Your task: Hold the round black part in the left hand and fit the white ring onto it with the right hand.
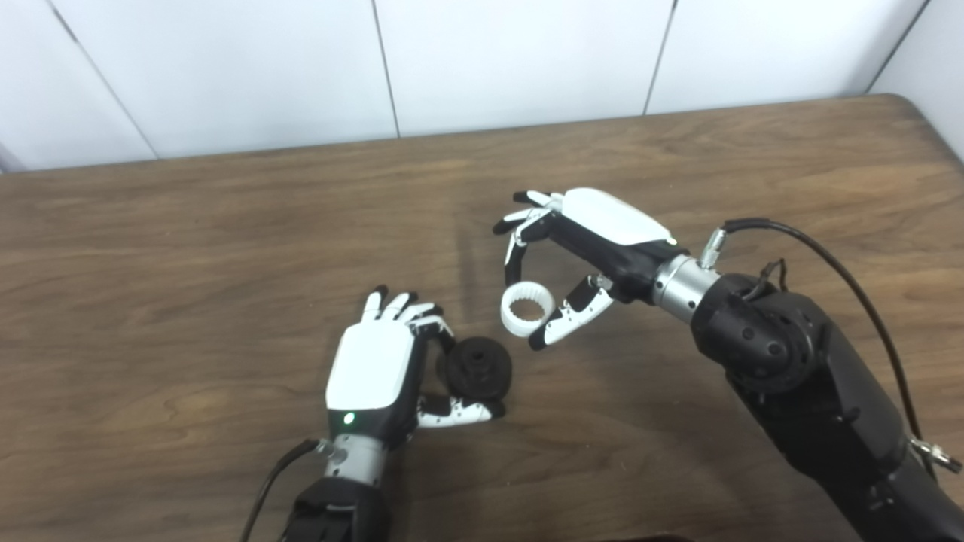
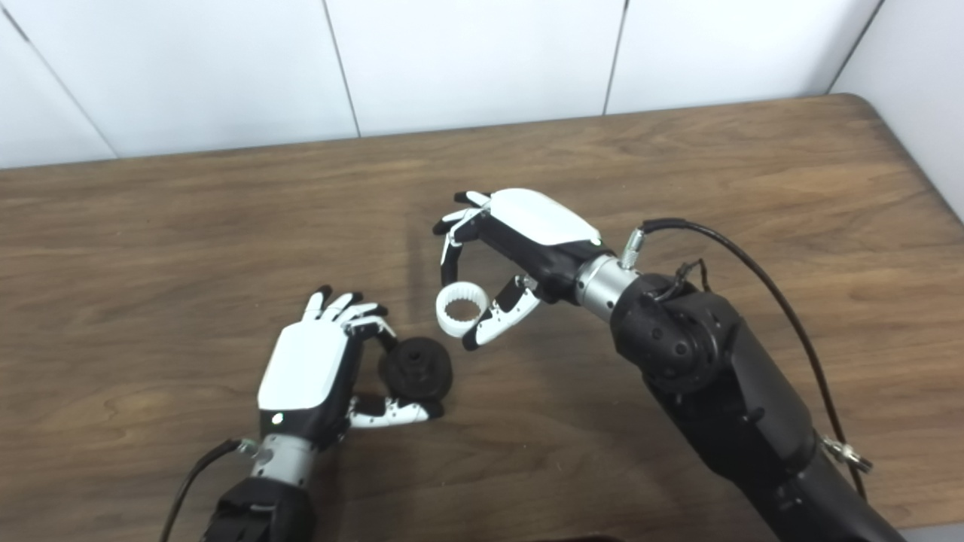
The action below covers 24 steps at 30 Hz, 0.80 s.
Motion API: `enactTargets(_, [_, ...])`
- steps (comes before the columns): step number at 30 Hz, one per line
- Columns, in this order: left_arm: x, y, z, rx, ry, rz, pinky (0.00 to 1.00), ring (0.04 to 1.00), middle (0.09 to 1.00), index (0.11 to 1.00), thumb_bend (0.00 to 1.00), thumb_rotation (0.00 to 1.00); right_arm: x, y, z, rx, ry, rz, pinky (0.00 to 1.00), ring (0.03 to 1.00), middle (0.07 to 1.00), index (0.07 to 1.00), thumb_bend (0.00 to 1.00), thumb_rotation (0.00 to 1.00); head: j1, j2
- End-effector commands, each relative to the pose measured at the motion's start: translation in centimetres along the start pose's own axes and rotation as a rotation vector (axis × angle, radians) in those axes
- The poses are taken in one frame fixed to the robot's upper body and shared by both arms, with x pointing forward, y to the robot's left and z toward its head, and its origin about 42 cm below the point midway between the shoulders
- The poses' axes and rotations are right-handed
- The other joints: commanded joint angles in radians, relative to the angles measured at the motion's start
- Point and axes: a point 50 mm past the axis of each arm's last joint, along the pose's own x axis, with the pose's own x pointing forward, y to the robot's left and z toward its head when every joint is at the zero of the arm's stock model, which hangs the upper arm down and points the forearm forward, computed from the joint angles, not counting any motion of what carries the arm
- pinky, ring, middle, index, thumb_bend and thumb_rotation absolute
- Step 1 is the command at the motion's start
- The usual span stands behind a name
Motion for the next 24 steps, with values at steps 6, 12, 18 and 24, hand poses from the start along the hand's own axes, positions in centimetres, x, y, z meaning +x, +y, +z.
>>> enactTargets(6, [0.1,-1.2,1.0,-0.007,-0.018,-0.075,1.00,0.886,0.776,0.485,0.52,0.05,-0.1,-1.5,1.9,-0.041,-0.098,-0.044,1.00,0.973,0.849,0.485,0.52,0.14,0.013,0.004])
enactTargets(12, [0.2,-1.2,1.2,-0.011,-0.018,-0.072,1.00,0.891,0.776,0.484,0.52,0.05,0.3,-1.2,2.1,-0.033,-0.104,-0.035,1.00,0.977,0.847,0.484,0.52,0.14,0.019,0.004])
enactTargets(18, [0.2,-1.3,1.2,-0.010,-0.018,-0.072,1.00,0.889,0.779,0.484,0.52,0.05,0.7,-0.5,2.4,-0.017,-0.119,-0.021,1.00,0.979,0.845,0.484,0.52,0.13,0.022,0.006])
enactTargets(24, [0.2,-1.2,1.3,-0.005,-0.017,-0.073,1.00,0.889,0.782,0.484,0.52,0.05,1.0,0.0,2.8,-0.009,-0.130,-0.009,1.00,0.986,0.851,0.483,0.52,0.13,0.019,0.008])
